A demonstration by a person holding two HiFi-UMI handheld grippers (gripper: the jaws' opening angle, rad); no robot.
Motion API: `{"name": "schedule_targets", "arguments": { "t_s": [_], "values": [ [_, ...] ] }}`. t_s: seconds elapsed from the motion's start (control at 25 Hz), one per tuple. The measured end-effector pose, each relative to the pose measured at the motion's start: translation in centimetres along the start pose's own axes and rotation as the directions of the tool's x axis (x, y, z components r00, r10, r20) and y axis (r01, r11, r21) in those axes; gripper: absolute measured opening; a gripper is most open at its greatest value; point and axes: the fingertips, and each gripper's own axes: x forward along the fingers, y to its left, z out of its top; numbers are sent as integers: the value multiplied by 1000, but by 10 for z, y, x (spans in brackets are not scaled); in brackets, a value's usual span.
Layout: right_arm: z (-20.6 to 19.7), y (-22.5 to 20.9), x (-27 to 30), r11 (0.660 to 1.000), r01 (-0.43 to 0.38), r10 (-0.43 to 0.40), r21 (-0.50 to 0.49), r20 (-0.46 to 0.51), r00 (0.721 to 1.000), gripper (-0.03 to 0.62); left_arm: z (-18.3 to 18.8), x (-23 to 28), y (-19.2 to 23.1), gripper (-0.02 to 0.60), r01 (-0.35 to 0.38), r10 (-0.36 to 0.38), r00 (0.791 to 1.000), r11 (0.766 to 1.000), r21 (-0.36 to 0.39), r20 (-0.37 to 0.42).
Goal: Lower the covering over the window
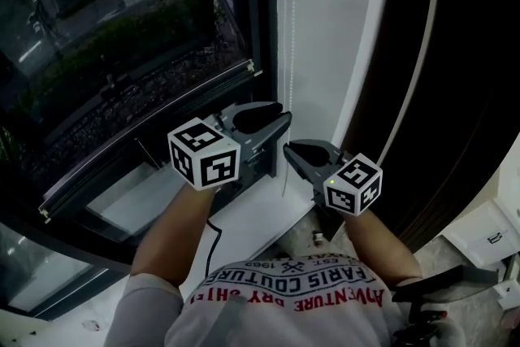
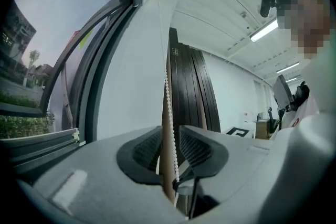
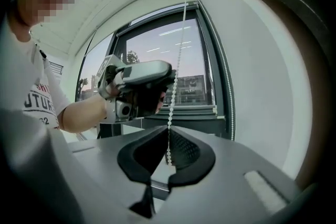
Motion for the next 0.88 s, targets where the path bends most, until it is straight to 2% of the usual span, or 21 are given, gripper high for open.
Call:
{"name": "schedule_targets", "arguments": {
  "t_s": [0.4,0.48,0.56,0.72,0.88],
  "values": [
    [-2,2,6,999,-50,50,10,-5,999,12,22,20,3,98,36,-36,999,999,27,0],
    [-3,0,9,998,-53,53,16,-4,999,12,24,21,5,78,37,-37,999,999,32,-2],
    [-3,-2,11,998,-55,55,21,-3,999,12,26,21,8,28,32,-32,999,999,31,3],
    [-4,-5,12,998,-55,55,25,-4,998,12,25,24,10,18,48,-48,999,999,22,9],
    [-7,-8,11,998,-50,50,36,-3,999,12,22,27,2,11,79,-79,997,995,65,-4]
  ]
}}
